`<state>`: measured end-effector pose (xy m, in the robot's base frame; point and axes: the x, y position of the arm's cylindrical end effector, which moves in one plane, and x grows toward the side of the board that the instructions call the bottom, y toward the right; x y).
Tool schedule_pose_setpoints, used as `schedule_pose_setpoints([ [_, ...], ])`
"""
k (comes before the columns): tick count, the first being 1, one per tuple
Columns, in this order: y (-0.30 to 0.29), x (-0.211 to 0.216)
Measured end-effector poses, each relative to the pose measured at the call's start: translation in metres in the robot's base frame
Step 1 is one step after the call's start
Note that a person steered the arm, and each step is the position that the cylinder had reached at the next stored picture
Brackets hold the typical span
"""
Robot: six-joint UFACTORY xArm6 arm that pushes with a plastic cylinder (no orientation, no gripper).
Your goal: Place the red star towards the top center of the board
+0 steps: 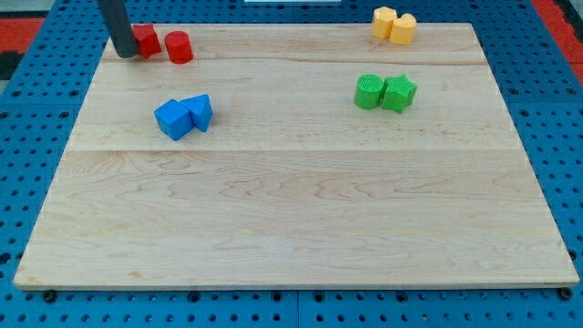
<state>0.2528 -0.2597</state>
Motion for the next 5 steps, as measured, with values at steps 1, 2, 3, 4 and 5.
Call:
schedule_pose_setpoints([
  [1, 0.001, -0.024],
  [2, 0.053, -0.033],
  [3, 0.097, -0.024],
  [4, 0.119, -0.013],
  [5, 0.185, -0.017],
])
